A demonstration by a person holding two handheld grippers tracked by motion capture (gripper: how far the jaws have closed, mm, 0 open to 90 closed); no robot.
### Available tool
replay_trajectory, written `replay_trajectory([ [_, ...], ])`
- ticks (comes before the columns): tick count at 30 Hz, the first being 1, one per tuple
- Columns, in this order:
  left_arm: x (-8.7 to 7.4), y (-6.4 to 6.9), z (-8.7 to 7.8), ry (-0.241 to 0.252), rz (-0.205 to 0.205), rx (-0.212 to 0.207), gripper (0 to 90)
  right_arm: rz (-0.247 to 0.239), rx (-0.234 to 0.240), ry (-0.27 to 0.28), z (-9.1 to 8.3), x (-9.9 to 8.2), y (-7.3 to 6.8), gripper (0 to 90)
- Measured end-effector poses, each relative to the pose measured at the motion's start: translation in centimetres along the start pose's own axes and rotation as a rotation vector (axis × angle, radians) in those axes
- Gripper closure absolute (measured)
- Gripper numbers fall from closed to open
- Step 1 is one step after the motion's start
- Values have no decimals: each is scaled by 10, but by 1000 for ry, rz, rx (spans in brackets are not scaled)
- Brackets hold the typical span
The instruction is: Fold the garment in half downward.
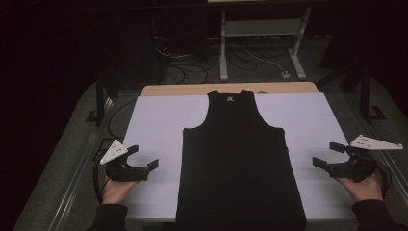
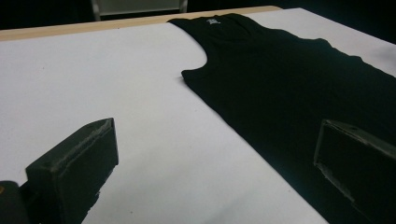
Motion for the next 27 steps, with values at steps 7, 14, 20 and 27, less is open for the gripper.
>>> replay_trajectory([
  [7, 0, 1, 0, 3, 2, 0, 0, -3, 4, 2, -1, 0, 0, 0],
  [14, 0, 1, 0, 3, 9, -5, 0, -5, 6, 5, -1, 1, -1, 0],
  [20, 2, 1, 0, 10, 11, -12, 0, -12, 8, 6, -1, 3, -1, 0],
  [27, 4, 2, 2, 10, 16, -22, 0, -17, 13, 3, 0, 5, -2, 0],
])
Point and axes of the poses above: each handheld gripper's, and its own axes: z roughly forward along the jaws, x roughly out of its top, y roughly to its right, the point moved 1 cm from there along z, roughly forward along the jaws
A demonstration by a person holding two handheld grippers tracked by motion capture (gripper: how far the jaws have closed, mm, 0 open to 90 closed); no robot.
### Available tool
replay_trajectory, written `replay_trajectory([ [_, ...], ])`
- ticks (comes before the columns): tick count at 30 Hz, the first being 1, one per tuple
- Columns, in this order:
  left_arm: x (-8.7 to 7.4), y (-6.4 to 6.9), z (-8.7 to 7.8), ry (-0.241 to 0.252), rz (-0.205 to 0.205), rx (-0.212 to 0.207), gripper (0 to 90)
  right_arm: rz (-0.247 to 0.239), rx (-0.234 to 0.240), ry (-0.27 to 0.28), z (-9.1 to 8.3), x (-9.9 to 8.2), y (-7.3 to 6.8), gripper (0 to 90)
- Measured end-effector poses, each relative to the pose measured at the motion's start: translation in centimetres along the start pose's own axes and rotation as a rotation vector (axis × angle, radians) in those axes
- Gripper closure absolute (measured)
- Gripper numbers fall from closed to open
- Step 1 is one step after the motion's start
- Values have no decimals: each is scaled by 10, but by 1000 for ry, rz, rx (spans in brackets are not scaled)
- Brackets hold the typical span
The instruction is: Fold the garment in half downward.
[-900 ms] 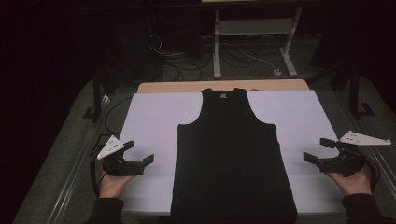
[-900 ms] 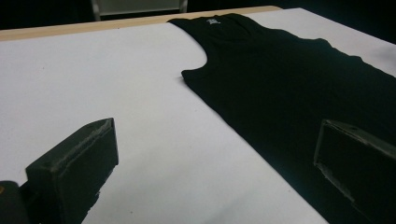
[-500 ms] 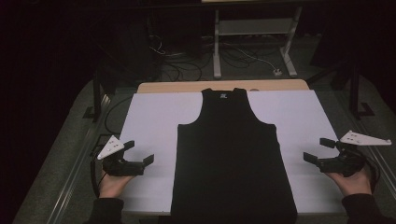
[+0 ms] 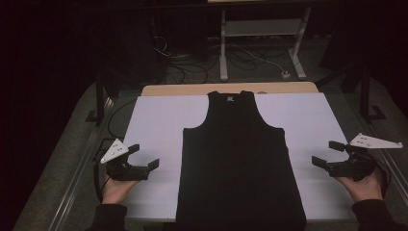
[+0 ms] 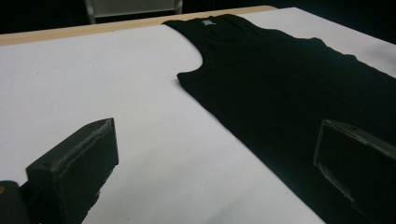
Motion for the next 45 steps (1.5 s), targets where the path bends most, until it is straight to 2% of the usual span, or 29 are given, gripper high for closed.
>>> replay_trajectory([
  [10, 8, 3, 5, -10, 29, -16, 0, -16, 0, 2, 3, 8, -1, 0],
  [14, 14, 4, 7, -6, 26, -18, 0, -27, 0, 2, 4, 15, -2, 0],
  [23, 26, 0, 12, -20, 38, -7, 0, -61, 12, -30, 11, 29, -7, 0],
  [33, 36, 3, 16, -30, 47, -27, 0, -67, 21, -31, 13, 48, -9, 0],
  [45, 49, 5, 32, -71, 71, -54, 0, -76, 34, -38, 12, 67, -6, 0],
])
Point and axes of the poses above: each handheld gripper's, and its own axes: z roughly forward along the jaws, x roughly out of its top, y roughly to its right, the point moved 1 cm from there along z, roughly forward along the jaws
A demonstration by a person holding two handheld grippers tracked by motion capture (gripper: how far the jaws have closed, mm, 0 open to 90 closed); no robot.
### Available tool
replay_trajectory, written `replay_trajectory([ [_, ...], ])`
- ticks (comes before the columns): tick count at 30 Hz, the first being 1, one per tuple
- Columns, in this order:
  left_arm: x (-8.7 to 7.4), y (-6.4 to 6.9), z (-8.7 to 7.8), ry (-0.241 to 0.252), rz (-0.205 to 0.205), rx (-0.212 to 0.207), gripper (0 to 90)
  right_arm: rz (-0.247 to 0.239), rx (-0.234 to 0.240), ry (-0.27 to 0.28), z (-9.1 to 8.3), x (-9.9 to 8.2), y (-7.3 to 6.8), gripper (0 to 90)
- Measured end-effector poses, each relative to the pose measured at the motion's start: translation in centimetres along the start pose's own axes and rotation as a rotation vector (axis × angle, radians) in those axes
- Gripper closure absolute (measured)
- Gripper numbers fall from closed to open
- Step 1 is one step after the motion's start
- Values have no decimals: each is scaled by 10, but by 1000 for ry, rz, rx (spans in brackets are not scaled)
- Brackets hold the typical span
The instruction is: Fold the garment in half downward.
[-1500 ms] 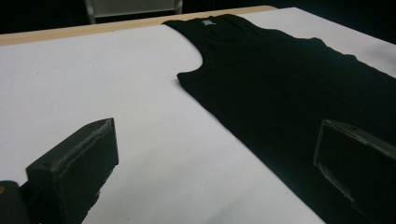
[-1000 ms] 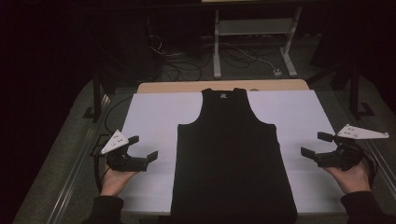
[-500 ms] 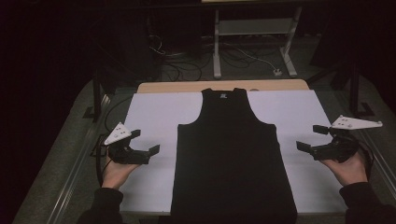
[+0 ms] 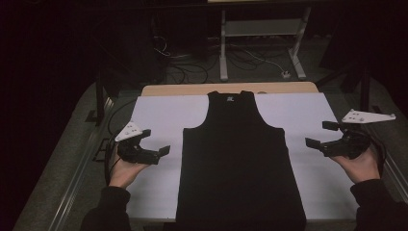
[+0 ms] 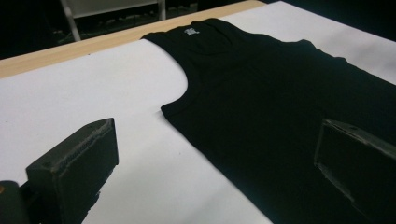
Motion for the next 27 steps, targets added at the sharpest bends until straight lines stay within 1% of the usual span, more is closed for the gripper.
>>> replay_trajectory([
  [2, 6, 1, 2, 0, 9, -8, 0, -2, -4, -1, 0, 3, 0, 0],
  [4, 11, 1, 3, 17, 11, -12, 0, -6, -1, -1, -1, 6, 0, 0],
  [7, 15, 0, 5, 13, 14, -17, 0, -12, -2, -12, 0, 11, 1, 0],
  [8, 19, 0, 7, -1, 23, -21, 0, -13, -4, -16, 0, 14, 1, 0],
  [10, 23, 0, 10, -9, 27, -30, 0, -10, -1, -16, 0, 18, 2, 0],
  [16, 31, -1, 12, -14, 37, -32, 0, -6, -3, -17, 2, 25, 2, 0],
  [20, 37, -2, 16, -10, 33, -37, 0, -13, -3, -35, 10, 28, 4, 0],
  [22, 39, -3, 17, -11, 35, -38, 0, -7, 1, -42, 13, 28, 6, 0],
  [26, 43, -7, 26, -17, 29, -45, 0, -7, 0, -56, 19, 29, 9, 0],
  [27, 45, -8, 29, -27, 31, -47, 0, -5, 1, -60, 21, 29, 10, 0],
])
Point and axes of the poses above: each handheld gripper's, and its own axes: z roughly forward along the jaws, x roughly out of its top, y roughly to its right, the point moved 1 cm from there along z, roughly forward along the jaws
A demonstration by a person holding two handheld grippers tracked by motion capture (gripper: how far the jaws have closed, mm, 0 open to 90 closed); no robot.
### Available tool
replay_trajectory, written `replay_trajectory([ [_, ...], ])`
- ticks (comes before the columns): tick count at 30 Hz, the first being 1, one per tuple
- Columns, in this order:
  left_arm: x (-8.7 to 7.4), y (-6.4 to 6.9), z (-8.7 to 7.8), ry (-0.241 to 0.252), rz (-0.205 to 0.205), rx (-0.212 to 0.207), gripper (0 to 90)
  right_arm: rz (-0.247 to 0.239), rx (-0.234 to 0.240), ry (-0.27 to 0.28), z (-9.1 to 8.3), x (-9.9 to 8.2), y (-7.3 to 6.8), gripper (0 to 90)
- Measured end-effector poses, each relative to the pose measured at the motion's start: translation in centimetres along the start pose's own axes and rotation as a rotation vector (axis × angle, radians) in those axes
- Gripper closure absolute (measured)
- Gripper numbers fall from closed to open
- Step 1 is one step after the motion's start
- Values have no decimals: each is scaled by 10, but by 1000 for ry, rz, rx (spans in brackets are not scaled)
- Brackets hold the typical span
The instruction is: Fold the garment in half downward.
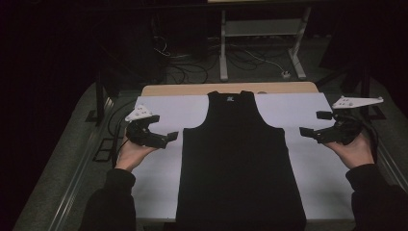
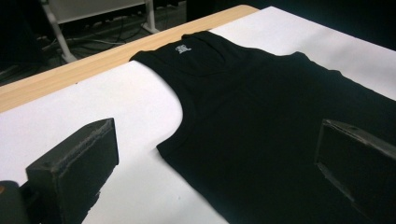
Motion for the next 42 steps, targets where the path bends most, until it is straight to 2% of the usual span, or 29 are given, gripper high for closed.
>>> replay_trajectory([
  [4, 6, -3, 9, -17, 18, -6, 0, -2, -2, -13, 8, 5, 5, 0],
  [14, 15, -9, 23, -40, 31, -14, 0, -9, 3, -24, 21, 18, 12, 0],
  [24, 12, -18, 37, -67, -1, -24, 0, 9, 4, -47, 35, 19, 22, 0],
  [27, 8, -23, 44, -86, -12, -16, 0, 26, 15, -47, 39, 18, 27, 0],
  [42, -2, -38, 64, -108, -60, -4, 0, 53, 16, -81, 59, 10, 41, 0],
])
Point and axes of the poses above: each handheld gripper's, and its own axes: z roughly forward along the jaws, x roughly out of its top, y roughly to its right, the point moved 1 cm from there along z, roughly forward along the jaws
